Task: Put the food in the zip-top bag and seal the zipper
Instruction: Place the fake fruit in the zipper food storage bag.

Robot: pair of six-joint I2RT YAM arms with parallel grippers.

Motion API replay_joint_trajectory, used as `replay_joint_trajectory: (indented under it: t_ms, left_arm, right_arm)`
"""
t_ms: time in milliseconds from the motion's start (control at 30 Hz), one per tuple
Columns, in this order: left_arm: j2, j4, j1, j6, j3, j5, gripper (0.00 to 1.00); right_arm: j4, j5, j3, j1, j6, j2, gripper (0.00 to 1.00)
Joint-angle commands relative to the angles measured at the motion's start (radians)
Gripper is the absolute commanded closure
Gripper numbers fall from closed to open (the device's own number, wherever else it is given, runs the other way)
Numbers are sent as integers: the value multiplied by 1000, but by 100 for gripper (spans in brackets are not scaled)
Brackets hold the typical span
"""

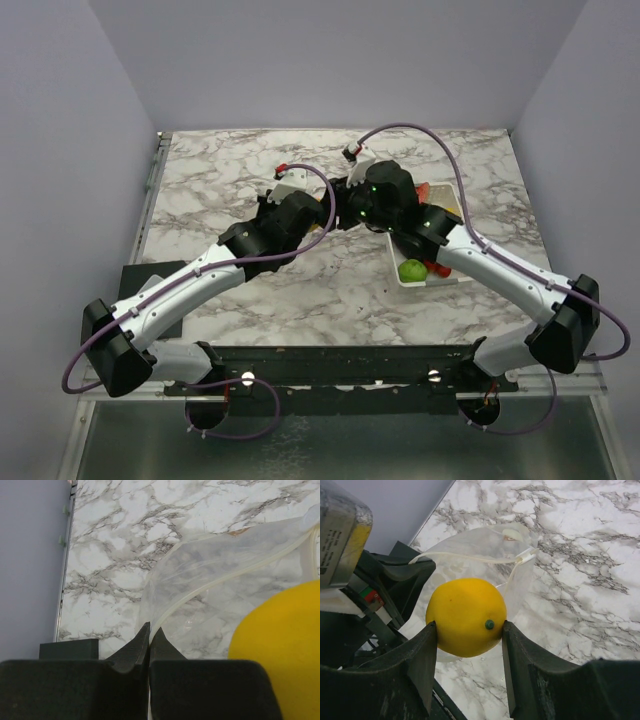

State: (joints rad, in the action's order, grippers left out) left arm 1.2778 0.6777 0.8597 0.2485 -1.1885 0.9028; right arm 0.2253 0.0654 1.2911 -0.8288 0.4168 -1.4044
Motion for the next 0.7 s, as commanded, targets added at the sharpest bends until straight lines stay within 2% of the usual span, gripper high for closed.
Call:
replay_joint_trajectory:
  t_ms: [0,167,333,400,500,667]
  left_arm:
    - [-26,-17,1,-3,10,-26,100]
    - [-30,-24,0,-2,12,-34,100]
    - [-32,-29,-2,-4,14,-41,100]
    - [-34,-30,-4,-4,15,-39,100]
    - [-32,-32,-5,-3,16,-40,100]
    - [-31,-33,-7,-6,18,-41,100]
  right_arm:
    - [-22,-84,47,-31,-25,-51,76]
    - [-18,-124,46,-57,-26,-106,61]
    - [-40,-133,19,-63,-19,-110,40]
    - [-44,-131,12,-63,-18,-106,34]
    - [-40,-132,5,-62,-21,-99,27]
    - [-51,-135,-17,-62,-18,-77,25]
